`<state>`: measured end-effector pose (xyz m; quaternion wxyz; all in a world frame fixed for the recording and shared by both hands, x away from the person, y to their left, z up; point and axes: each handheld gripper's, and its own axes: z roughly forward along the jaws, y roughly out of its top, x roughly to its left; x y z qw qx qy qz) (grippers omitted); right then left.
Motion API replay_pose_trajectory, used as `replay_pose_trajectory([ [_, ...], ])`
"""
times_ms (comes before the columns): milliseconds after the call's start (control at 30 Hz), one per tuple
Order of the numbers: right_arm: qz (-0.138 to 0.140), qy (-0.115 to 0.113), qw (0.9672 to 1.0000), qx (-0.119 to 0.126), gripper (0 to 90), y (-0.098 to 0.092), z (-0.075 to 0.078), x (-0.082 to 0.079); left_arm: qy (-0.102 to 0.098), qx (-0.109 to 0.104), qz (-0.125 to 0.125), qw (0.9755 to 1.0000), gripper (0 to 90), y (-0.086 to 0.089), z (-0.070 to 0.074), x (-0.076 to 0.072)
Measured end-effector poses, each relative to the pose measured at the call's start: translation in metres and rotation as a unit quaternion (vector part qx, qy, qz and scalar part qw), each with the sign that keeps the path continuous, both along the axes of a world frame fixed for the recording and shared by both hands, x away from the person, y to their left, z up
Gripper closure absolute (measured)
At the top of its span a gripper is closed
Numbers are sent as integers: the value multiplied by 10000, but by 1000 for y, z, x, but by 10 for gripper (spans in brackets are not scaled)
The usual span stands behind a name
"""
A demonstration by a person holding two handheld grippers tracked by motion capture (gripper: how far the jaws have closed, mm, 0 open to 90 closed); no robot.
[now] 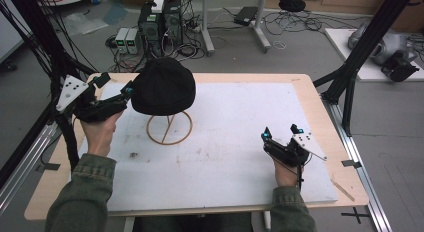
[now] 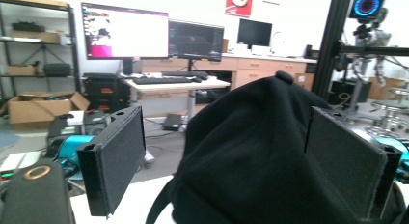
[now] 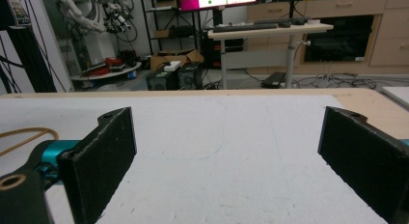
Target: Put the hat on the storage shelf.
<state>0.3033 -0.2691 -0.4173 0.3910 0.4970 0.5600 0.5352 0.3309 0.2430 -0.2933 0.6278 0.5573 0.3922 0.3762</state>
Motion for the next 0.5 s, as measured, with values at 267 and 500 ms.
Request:
replay_pose_trajectory([
  [267, -45, -40, 9999, -83, 51, 0, -1, 1, 8, 201, 722, 9972, 148, 13, -24, -14],
  [500, -73, -69, 9999, -118, 51, 0, -2, 1, -218, 131, 1374, 9902, 180, 30, -52, -31],
])
